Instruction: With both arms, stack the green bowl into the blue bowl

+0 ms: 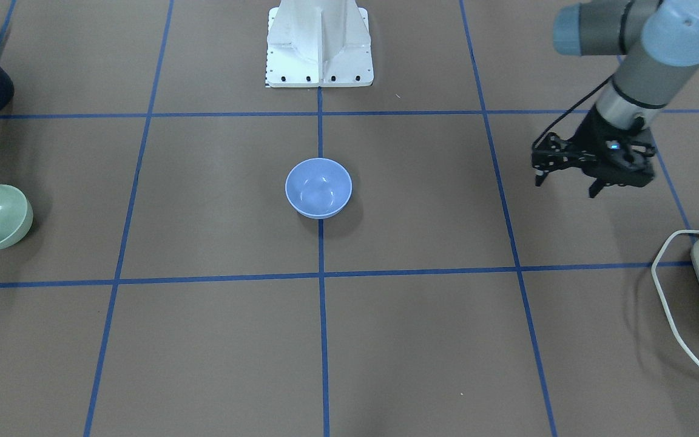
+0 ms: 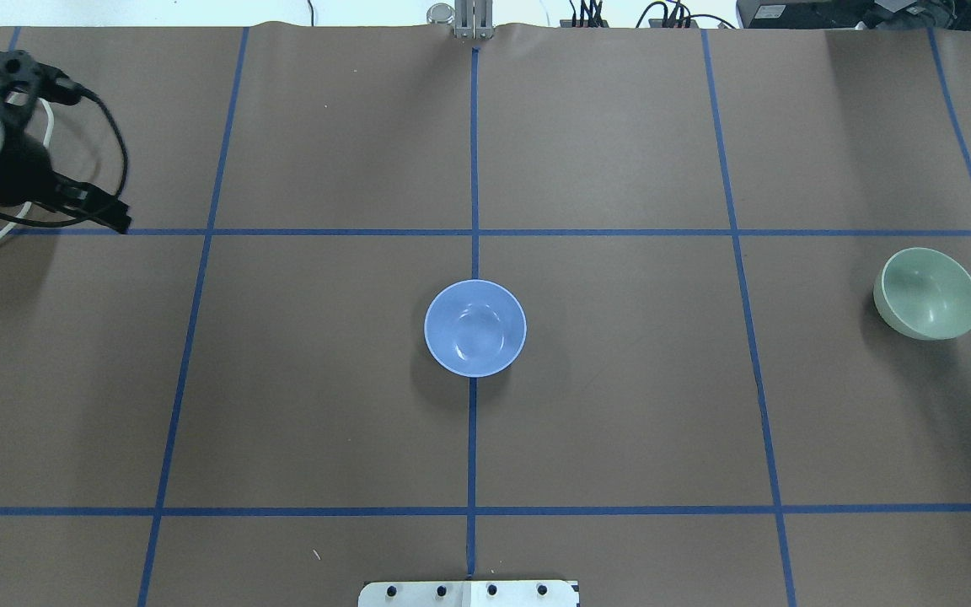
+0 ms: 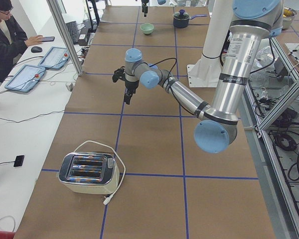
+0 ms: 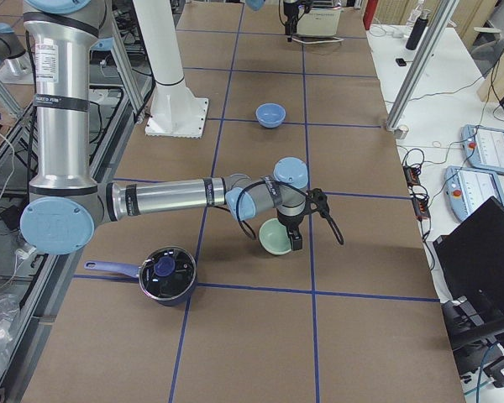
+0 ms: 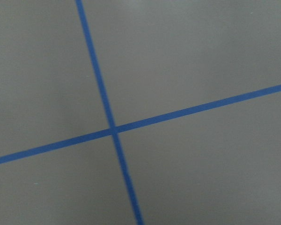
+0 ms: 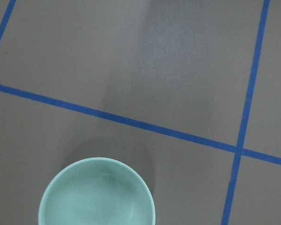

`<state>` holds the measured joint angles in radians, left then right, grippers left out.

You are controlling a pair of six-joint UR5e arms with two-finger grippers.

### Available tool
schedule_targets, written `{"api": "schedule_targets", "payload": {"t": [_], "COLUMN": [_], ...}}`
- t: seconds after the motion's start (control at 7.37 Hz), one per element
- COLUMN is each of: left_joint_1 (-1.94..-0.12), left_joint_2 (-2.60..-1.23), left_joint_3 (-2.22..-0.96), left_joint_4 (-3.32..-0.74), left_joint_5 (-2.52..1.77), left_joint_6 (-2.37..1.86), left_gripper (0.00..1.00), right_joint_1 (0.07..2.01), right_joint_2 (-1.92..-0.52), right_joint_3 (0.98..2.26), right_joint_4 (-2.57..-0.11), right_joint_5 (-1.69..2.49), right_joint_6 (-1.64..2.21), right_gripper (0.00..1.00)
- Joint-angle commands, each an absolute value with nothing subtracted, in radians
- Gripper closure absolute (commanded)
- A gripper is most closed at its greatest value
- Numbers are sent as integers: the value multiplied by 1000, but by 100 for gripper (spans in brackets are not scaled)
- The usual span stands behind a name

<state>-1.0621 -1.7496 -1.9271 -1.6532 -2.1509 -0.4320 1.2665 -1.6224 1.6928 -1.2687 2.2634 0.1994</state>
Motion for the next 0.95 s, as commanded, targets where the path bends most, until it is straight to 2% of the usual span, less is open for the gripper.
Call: {"api": "schedule_targets", "payload": {"t": [0.0,0.14,0.41,0.68,0.81], "left_joint_1": [-1310,-1430,-1642,-1707,-1707], "left_joint_2": [-1642,-1616,-1617,-1599,-1597], "left_joint_3": [-1910,-1902,-1853,-1819,-1795], "left_joint_4": [-1632,-1559,-1345,-1313,-1309], "left_joint_5": [-2288,-2325,-2324,-2329,-2332], "left_joint_6": [-130,28,420,506,506], "left_gripper": [2,2,2,2,2], "right_joint_1": [1252,1252,1241,1203,1187], "right_joint_2": [-1631,-1631,-1628,-1625,-1620], "right_joint_3": [1611,1554,1539,1537,1537], "right_joint_4": [-1203,-1128,-1092,-1092,-1092], "right_joint_5": [2263,2266,2270,2264,2264], "right_joint_6": [201,202,237,255,262], "right_gripper": [0,0,2,7,15]}}
